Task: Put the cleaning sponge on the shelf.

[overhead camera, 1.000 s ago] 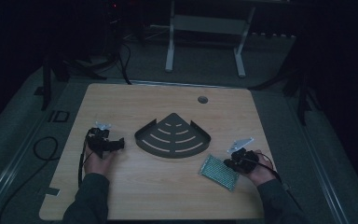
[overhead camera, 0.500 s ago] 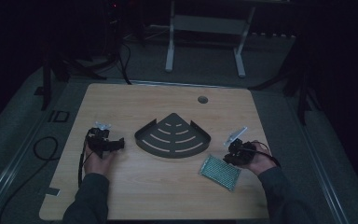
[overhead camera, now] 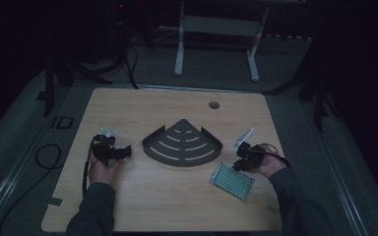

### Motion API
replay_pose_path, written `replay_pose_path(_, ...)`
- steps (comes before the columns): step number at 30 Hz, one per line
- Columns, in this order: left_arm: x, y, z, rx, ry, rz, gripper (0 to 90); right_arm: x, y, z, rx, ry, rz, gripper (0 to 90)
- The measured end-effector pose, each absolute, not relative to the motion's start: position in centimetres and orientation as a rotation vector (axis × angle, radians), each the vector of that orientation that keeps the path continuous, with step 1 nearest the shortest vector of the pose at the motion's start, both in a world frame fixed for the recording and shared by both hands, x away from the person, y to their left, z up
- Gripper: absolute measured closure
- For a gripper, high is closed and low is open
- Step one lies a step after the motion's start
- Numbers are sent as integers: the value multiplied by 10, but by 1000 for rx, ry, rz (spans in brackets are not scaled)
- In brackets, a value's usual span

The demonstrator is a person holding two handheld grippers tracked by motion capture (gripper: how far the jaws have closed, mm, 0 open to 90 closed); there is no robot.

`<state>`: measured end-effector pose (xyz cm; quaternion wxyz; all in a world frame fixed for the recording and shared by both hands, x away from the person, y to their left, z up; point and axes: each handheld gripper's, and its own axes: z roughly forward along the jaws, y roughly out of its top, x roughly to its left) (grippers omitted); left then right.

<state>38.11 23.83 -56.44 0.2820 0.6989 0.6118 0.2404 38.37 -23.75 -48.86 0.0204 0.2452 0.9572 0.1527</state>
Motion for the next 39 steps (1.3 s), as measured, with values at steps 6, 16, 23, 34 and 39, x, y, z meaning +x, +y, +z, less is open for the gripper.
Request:
replay_pose_path(6,381,238,-564,1872,1638,644,31,388,-238,-494,785,3003,446,795)
replay_pose_path(16,381,238,-564,1872,1639,644,31,392,-239,-504,837,3033,423,793)
replay_pose_path(23,381,238,-564,1872,1638,644,31,394,-243,-504,872,3039,460,774)
replay_pose_path(34,381,238,-564,1872,1639,644,31,394,-239,-502,829,3072,432,756)
replay_pose_path(39,381,238,-564,1872,1639,644,31,396,-236,-505,806,3081,366,757)
